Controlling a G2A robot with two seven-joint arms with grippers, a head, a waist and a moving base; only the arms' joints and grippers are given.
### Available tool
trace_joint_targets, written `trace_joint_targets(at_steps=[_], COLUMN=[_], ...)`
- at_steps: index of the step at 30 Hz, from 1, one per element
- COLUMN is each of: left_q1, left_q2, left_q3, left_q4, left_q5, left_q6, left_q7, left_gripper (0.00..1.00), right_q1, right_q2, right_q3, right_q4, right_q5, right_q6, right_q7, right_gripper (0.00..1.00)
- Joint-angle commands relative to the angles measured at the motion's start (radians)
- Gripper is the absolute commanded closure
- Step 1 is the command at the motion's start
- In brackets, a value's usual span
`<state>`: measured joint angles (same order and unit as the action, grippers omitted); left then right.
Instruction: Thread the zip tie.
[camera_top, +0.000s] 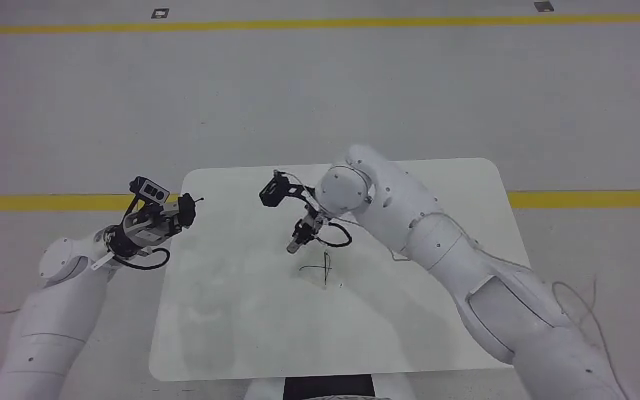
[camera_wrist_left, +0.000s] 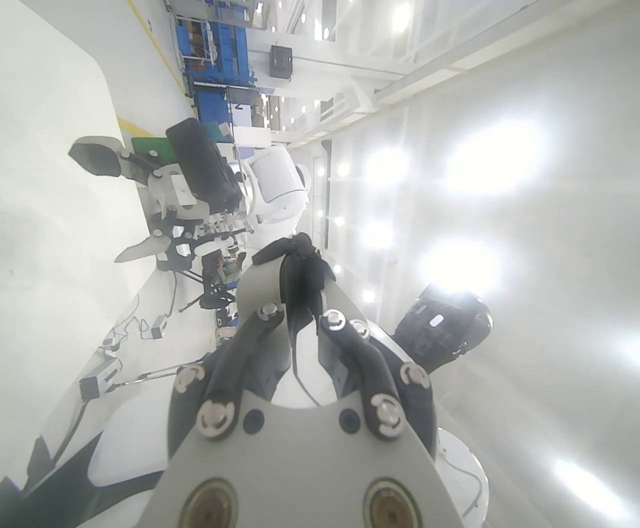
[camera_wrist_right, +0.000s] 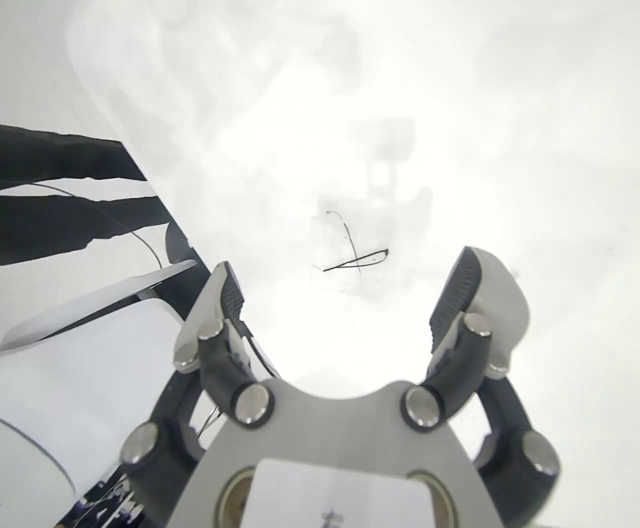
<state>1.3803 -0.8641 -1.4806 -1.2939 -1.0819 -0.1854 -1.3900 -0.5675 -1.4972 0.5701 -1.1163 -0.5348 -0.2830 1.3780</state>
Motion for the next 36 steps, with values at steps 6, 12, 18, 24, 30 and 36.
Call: trace_joint_targets(at_steps=[6,12,18,24,30,36], left_q1=[0.0,0.0,0.0,0.0,0.0,0.0], left_q2=[0.0,0.0,0.0,0.0,0.0,0.0], left_q3=[0.0,0.0,0.0,0.0,0.0,0.0], left_q4=[0.0,0.0,0.0,0.0,0.0,0.0], left_q5=[0.0,0.0,0.0,0.0,0.0,0.0], left_q6=[0.0,0.0,0.0,0.0,0.0,0.0], left_q7=[0.0,0.0,0.0,0.0,0.0,0.0], left_gripper=[1.0,1.0,1.0,1.0,1.0,1.0], right_q1=[0.0,-0.003,-0.004,0.057,0.098,0.084], right_q2=[0.0,0.0,-0.004,-0.011,-0.012,-0.012], right_q3=[0.001,-0.001,-0.07,-0.219,-0.314,-0.32], right_q4=[0.0,0.0,0.024,0.055,0.062,0.068], right_q5=[0.0,-0.002,-0.005,0.112,0.157,0.141], right_q6=[0.001,0.001,-0.057,-0.057,-0.057,-0.051], right_q7=[0.0,-0.004,0.012,0.012,0.012,-0.007], right_gripper=[0.0,0.0,0.0,0.0,0.0,0.0])
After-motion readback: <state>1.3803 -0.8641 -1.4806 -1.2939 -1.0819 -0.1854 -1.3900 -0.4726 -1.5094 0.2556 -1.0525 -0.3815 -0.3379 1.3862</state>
